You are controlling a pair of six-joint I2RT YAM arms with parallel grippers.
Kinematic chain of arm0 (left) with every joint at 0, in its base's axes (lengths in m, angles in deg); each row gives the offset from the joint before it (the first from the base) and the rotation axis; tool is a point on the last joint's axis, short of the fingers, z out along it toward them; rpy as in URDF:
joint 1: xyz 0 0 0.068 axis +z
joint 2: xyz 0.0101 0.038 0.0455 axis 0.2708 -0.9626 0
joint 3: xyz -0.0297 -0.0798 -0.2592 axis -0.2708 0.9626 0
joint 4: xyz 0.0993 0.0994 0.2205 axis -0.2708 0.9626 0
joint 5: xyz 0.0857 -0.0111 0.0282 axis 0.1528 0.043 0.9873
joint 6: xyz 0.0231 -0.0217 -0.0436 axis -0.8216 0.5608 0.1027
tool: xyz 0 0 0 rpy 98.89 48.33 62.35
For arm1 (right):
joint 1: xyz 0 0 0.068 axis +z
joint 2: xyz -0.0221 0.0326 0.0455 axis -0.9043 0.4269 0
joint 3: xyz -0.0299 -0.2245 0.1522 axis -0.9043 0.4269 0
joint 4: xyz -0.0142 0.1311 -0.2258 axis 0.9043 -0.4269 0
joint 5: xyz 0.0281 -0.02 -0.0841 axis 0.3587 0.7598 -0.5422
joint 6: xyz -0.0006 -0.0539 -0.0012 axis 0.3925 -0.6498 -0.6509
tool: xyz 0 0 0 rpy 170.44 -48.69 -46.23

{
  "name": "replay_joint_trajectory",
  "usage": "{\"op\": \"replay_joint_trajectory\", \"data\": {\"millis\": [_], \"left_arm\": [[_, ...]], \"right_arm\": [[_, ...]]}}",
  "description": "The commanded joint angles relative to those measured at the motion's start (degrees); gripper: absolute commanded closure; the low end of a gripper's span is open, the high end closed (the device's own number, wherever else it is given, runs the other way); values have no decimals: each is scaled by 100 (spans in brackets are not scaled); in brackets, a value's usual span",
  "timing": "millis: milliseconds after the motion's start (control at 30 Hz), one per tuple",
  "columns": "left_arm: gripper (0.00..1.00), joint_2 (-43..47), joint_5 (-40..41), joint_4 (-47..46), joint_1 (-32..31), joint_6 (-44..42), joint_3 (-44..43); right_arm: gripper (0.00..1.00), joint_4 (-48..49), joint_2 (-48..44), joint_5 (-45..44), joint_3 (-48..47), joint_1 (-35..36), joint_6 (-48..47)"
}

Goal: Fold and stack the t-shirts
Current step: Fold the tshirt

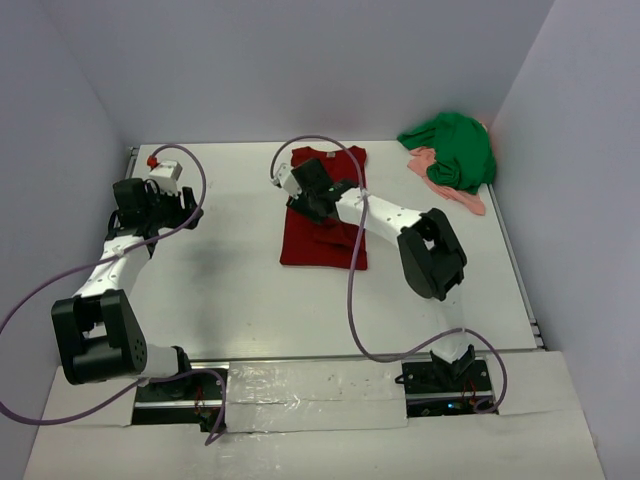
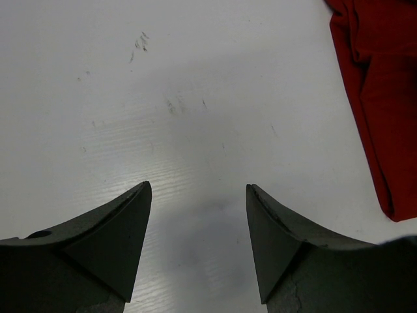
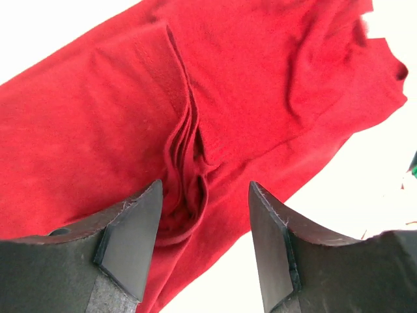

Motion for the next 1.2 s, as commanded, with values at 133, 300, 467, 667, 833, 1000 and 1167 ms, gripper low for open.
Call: {"op": "replay_joint_trajectory", "data": {"millis": [133, 300, 467, 667, 833, 1000, 1167], "left_arm": [[31, 87, -100, -44, -49, -92, 12], [31, 69, -100, -17, -58, -93, -32], [31, 78, -91, 0, -84, -110, -23], [31, 104, -100, 9, -84, -119, -14], [31, 122, -109, 0, -76, -128, -6], [31, 104, -117, 9, -84, -128, -14], [31, 113, -117, -17, -84, -136, 21]], "right_arm": [[38, -482, -1126, 169, 21, 384, 518], [39, -836, -1267, 188, 504, 568, 572], [41, -932, -1039, -137, 856, 604, 589], [44, -1073, -670, -384, 909, 586, 616], [44, -1125, -582, -331, 883, 560, 598], [46, -1205, -476, -305, 830, 560, 616], [64, -951, -502, -366, 1031, 551, 563]]}}
